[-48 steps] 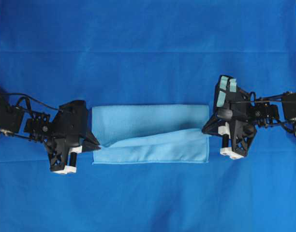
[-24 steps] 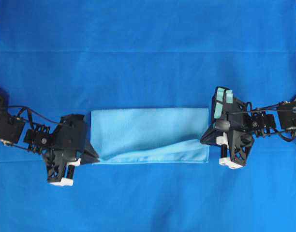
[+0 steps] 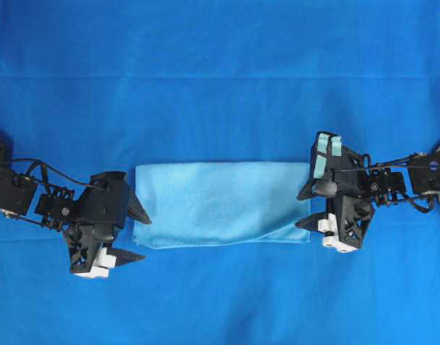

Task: Fold the light blue towel.
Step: 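Release the folded edge and raise both grippers, then grasp the left and right ends of the folded strip with both grippers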

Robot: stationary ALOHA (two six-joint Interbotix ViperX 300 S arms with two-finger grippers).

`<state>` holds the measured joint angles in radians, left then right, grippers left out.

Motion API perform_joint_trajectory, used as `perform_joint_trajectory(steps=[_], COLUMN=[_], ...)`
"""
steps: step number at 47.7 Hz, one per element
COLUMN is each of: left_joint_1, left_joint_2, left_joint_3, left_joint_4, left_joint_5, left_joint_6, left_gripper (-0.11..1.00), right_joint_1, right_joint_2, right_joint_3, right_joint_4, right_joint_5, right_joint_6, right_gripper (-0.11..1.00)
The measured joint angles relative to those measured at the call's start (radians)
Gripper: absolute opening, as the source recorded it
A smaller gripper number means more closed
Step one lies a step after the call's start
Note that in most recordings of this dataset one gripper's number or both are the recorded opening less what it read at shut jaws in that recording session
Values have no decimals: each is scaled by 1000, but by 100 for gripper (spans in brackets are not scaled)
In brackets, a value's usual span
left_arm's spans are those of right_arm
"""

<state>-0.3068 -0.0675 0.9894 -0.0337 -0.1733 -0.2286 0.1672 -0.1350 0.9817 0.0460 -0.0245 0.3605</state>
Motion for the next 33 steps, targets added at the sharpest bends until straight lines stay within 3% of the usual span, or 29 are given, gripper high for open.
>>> perform_joint_trajectory(steps=[18, 25, 33], left_joint_1=[17, 114, 215], left_joint_2=[-140, -164, -135], left_joint_3=[-3, -5, -18], left_joint_4=[2, 2, 3], left_joint_5=[110, 120, 129], left_joint_6=[9, 14, 18], left_gripper=[91, 91, 91], right_joint_1=[-17, -127, -207], right_joint_2=[-198, -268, -215], right_joint_3=[49, 74, 57], right_joint_4=[-20, -28, -48], right_joint_5=[58, 63, 67], right_joint_6=[-14, -12, -15], right_gripper=[65, 65, 65])
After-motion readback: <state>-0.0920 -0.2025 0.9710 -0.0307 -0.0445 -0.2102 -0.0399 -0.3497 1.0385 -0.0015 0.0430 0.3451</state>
